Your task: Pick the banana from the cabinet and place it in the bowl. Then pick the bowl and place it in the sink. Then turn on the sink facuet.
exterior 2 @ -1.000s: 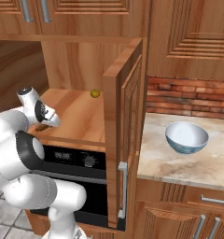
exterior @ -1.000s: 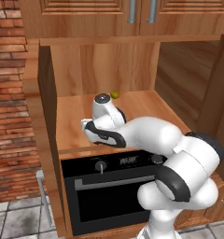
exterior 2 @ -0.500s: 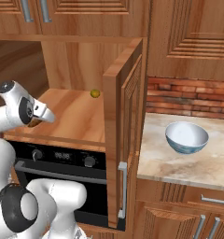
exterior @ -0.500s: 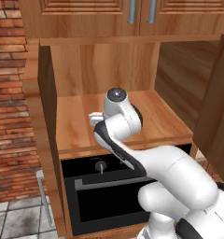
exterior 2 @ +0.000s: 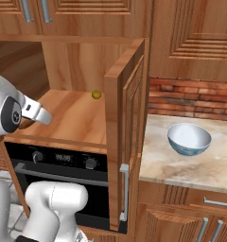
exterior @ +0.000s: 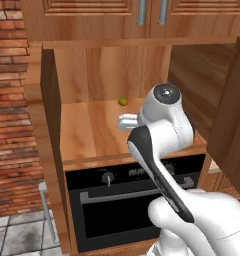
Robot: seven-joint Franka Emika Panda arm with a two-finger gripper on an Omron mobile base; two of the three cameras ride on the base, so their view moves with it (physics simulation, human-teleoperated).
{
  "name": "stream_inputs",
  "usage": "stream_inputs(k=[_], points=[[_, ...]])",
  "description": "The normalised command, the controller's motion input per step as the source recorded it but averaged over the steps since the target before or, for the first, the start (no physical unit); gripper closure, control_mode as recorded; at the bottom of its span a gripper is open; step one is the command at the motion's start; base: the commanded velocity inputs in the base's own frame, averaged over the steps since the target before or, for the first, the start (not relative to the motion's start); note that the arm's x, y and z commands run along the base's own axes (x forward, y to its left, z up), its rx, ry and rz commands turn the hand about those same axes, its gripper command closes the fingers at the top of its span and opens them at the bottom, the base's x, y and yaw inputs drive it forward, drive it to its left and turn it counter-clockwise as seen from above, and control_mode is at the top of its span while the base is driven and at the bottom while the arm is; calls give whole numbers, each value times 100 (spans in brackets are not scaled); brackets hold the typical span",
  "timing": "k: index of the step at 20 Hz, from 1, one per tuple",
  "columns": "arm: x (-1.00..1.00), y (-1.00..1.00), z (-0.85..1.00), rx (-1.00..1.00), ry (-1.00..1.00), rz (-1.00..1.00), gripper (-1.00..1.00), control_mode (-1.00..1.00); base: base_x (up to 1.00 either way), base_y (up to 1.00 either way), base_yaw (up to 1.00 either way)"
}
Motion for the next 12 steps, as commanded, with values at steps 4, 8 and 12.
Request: stream_inputs(k=[4,8,12], points=[[-80,-45,98,0,13,0,100,-100,0,0,0],[-52,-44,26,0,2,10,100,-100,0,0,0],[-19,-23,-4,0,-8,15,100,-100,0,0,0]])
